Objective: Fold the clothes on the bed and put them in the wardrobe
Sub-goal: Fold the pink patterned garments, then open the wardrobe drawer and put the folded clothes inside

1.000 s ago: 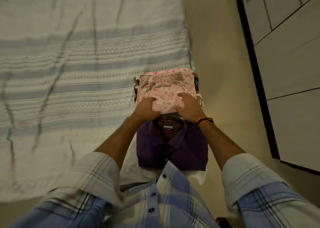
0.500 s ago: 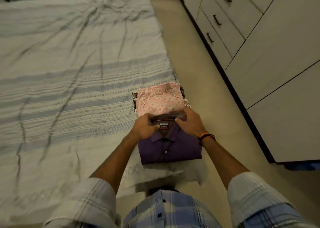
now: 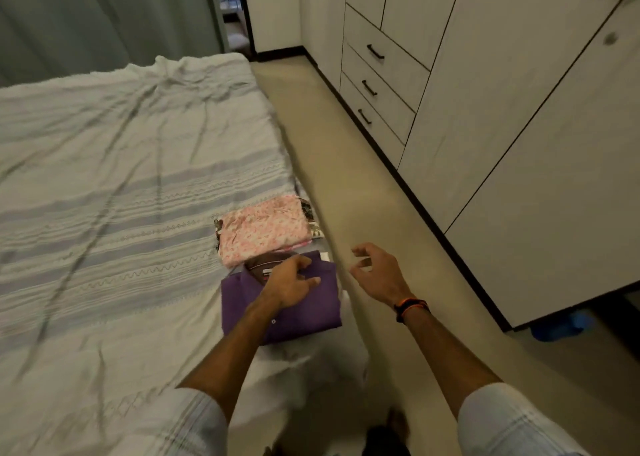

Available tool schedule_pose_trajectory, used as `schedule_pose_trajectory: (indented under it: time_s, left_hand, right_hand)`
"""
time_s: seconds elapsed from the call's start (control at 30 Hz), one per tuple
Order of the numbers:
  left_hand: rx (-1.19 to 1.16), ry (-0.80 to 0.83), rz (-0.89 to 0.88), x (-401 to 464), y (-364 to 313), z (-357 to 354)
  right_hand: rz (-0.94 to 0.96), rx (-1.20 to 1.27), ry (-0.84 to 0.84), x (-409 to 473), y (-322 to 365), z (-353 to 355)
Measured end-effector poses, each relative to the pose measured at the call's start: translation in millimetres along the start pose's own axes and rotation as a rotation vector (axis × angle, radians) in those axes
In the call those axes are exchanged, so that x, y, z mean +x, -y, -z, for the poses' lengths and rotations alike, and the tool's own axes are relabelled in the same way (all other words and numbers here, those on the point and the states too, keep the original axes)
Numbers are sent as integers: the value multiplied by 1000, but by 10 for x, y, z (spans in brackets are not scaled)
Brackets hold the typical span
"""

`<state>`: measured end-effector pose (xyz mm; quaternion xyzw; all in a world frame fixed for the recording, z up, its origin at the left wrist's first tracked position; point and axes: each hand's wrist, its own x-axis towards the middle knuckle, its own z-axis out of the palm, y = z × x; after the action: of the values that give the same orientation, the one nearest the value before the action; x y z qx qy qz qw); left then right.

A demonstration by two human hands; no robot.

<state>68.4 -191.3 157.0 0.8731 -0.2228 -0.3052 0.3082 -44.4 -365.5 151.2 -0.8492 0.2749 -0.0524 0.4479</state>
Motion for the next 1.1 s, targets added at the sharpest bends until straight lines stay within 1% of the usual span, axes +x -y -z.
schedule_pose_trajectory:
  time_s: [0.13,0.3,0.4,0.5,0.7,0.8,0.93,0.97,1.1]
  left_hand:
    - [1,-7,5,226,-580,-421]
    - [-76,-10,16,531,-1175,-813]
    - [-71,9,19,728,-1422,-912]
    - [-55,-22,16,997,-1585,-950]
    - [-44,-54,5,1833,-1805,-901]
    - [-96,-65,21,2420,-1901,-786]
    - [-106,-23,58,3072,-1998,-542]
    - [-100,-9,60,3344,-2041,-425]
    - [-61,3,41,3998,-2185,-109]
  right_hand:
    - [13,11,-3,143,-423,609]
    - [3,12,20,340,-753,1249]
    - [5,6,22,577,-888,1481]
    - [-7,6,20,874,-985,1649]
    - [-30,-14,26,1661,-1140,1869]
    - [-46,-50,40,2225,-1177,1934]
    - [-80,-100,36,2907,-1065,2027]
    - [-96,-89,23,3164,-1009,2064]
    - [-106,-108,1,3826,-847,2145]
